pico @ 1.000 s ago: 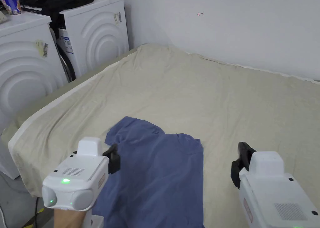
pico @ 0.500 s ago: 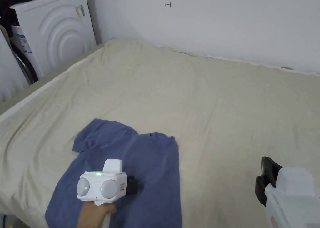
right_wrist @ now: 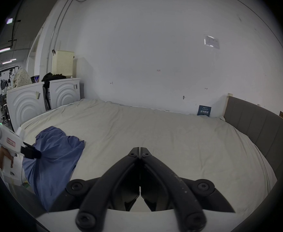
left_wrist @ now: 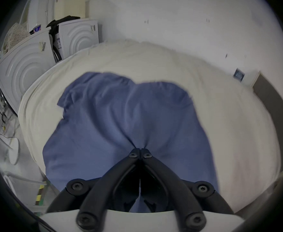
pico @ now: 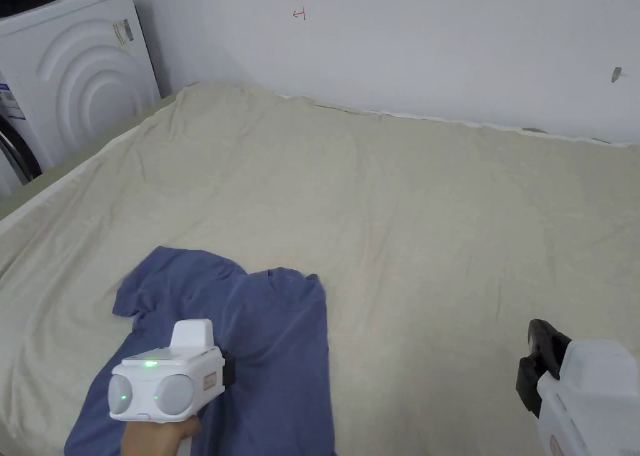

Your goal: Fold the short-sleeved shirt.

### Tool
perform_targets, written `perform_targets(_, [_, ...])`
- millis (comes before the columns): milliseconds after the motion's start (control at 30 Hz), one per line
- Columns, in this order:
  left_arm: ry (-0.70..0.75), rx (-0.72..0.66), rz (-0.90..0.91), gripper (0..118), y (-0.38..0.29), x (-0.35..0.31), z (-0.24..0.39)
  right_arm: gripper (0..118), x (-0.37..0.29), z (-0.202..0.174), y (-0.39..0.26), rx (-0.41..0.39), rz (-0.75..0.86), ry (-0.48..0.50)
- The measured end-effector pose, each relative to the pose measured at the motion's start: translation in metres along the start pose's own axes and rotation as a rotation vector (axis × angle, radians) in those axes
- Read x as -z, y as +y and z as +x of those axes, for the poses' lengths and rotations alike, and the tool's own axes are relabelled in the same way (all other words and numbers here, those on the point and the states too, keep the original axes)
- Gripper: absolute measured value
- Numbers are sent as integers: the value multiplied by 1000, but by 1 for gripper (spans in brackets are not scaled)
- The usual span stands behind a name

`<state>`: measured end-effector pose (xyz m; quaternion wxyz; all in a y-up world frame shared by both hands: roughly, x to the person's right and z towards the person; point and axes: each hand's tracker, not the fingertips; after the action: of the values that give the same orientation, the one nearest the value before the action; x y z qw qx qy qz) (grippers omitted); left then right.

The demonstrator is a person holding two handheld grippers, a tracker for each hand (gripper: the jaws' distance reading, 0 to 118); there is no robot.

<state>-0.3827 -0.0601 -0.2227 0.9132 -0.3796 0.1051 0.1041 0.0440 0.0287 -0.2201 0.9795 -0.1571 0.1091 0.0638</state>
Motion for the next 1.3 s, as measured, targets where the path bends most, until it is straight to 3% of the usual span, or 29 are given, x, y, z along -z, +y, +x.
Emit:
perform_targets(100, [-77, -44, 52, 0, 13, -32, 3, 2, -6, 9, 1, 21, 10, -6])
perform_targets(300, [-208, 3, 202, 0, 50, -84, 45, 2, -24, 29, 2, 51, 41, -29])
perform_targets(767, [-582, 276, 466, 0, 150, -172, 265, 2, -89, 109, 0, 95, 115, -196])
perform_targets(1000, [-708, 353, 427, 0, 142, -174, 349, 2, -114, 148, -8, 107, 119, -296])
perform_targets(1300, [-734, 440, 125, 0, 55, -100, 377, 2, -119, 172, -28, 136, 70, -354])
